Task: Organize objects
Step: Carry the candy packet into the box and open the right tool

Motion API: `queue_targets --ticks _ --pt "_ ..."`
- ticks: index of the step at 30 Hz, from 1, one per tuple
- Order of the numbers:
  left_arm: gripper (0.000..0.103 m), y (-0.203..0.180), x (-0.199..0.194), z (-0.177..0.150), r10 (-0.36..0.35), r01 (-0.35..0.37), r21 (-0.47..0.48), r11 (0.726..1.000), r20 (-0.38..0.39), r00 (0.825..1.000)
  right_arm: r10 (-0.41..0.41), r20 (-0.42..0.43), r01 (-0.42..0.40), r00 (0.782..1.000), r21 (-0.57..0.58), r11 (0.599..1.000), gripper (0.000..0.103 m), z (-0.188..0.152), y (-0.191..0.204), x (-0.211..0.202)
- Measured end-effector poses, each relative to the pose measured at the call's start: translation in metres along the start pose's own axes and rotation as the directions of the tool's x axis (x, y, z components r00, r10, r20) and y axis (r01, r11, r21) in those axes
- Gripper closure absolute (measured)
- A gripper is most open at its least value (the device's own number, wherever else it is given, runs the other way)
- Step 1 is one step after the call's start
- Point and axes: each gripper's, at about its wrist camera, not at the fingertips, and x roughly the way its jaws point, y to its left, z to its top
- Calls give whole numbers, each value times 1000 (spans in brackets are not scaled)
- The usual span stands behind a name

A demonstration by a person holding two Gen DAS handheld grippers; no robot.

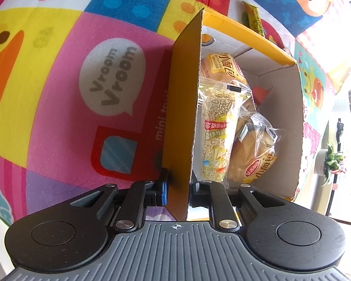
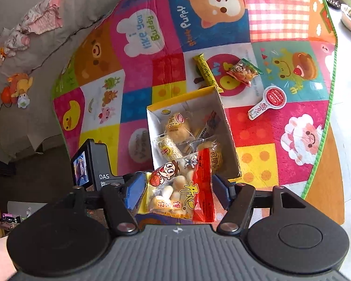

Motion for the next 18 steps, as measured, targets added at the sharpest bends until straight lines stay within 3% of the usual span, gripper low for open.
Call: queue_targets --ticks 5,8,11,15,18 --pt "85 -6 0 -2 7 -7 7 1000 -1 1000 24 47 -27 999 79 996 39 14 -14 -2" --pt "85 -7 1 -1 9 -9 8 1000 -7 1000 42 75 -47 996 63 997 38 23 -12 -8" --pt "85 -6 2 -1 7 -7 -3 1000 -10 1000 44 78 -47 996 41 998 31 22 -14 -10" --pt "85 -8 2 0 13 -13 0 1000 -9 1000 34 21 -36 999 91 995 31 17 -34 5" --pt "85 -9 1 -1 19 -19 2 1000 -6 1000 51 -83 -38 995 152 988 31 10 -52 29"
